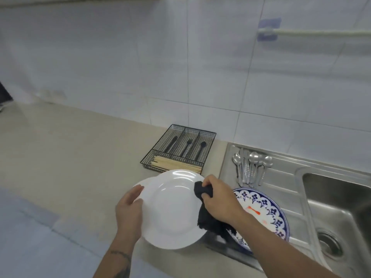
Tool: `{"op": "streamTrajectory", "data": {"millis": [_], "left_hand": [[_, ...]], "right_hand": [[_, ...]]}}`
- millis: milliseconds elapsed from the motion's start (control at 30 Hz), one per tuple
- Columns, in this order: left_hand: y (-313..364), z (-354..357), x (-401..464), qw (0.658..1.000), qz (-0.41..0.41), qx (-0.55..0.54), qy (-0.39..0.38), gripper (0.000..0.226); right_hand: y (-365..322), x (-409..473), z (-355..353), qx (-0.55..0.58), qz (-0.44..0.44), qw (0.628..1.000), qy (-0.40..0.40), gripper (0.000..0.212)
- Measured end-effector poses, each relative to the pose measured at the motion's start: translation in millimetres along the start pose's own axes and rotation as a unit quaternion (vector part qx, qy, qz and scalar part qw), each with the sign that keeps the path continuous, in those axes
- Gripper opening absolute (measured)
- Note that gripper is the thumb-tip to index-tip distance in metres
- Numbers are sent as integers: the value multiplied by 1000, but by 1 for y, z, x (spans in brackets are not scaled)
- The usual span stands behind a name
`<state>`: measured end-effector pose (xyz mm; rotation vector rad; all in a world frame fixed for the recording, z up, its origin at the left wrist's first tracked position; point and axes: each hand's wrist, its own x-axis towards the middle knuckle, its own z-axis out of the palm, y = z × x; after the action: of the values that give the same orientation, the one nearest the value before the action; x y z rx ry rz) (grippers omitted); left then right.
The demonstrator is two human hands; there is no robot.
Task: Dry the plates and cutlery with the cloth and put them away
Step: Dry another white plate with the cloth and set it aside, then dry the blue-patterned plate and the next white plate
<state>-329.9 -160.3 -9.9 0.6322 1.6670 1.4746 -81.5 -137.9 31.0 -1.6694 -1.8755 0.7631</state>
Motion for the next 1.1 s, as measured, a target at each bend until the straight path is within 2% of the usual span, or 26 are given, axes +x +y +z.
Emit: {"op": "streamTrajectory", "data": {"millis": [200, 433, 567, 767, 900, 1100], "left_hand": [[-16, -41, 42, 999, -31, -29, 28, 43], [-23, -42, 65, 1000, -13, -7, 24, 44], [-23, -40, 70, 998, 2, 57, 32, 45], [-25, -41, 69, 974, 94, 206, 2, 50], [-28, -43, 71, 964, 128, 234, -15, 51], [-29, -49, 75, 961, 119, 250, -23, 51]], "right_hand": [[-20, 16, 42, -55, 31, 998, -14, 24], [-20, 20, 53, -27, 60, 998, -15, 26], [-20, 17, 49, -13, 83, 996, -7, 28], [-19, 11, 39, 28, 112, 993, 10, 24], [-18, 7, 32, 63, 117, 991, 24, 21], [-11, -2, 21, 101, 116, 987, 48, 22]]}}
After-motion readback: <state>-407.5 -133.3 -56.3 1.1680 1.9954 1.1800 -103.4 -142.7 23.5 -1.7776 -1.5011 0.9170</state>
